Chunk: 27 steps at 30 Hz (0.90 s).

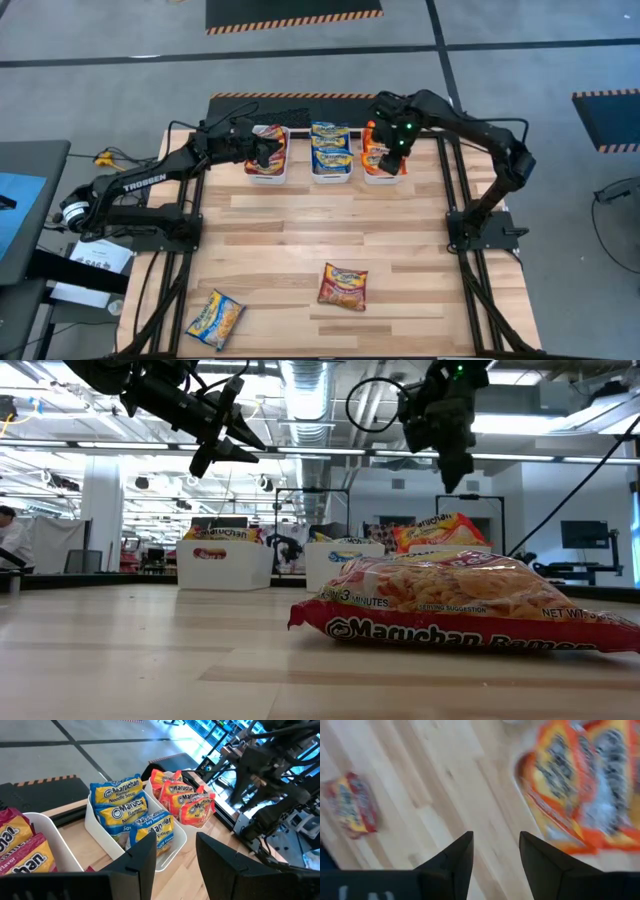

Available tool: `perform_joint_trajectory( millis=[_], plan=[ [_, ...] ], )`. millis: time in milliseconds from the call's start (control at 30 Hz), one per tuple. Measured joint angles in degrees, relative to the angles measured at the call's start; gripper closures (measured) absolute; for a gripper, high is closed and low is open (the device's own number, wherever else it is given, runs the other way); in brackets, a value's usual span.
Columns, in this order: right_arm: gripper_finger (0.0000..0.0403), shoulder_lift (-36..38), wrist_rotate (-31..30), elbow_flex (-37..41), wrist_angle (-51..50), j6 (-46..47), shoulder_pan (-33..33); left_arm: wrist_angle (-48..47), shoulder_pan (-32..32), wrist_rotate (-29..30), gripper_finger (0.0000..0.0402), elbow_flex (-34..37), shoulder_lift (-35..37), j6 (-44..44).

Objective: Sort Maruchan noodles
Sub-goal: Put the orange noodle pack into the top right white bin

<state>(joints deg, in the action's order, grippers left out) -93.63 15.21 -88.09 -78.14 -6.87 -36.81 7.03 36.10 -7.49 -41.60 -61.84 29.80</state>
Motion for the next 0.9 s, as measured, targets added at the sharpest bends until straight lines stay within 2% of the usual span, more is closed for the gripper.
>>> perform_joint_trajectory(
  millis=[233,567,900],
  plan=[
    [0.0222,-0.4,1.5,6.0,4.7,2.5,0.6,-0.1,0.0,0.0,0.0278,0.0,0.0,-0.1],
    [0.0222,-0.4,-1.6,14.0,11.2,3.9,-3.2,-0.1,0.0,0.0,0.0278,0.0,0.0,-1.9],
    [0.0222,-0.4,-4.1,18.0,19.0,4.2,-6.0,-0.1,0.0,0.0,0.0278,0.0,0.0,-1.7]
  ],
)
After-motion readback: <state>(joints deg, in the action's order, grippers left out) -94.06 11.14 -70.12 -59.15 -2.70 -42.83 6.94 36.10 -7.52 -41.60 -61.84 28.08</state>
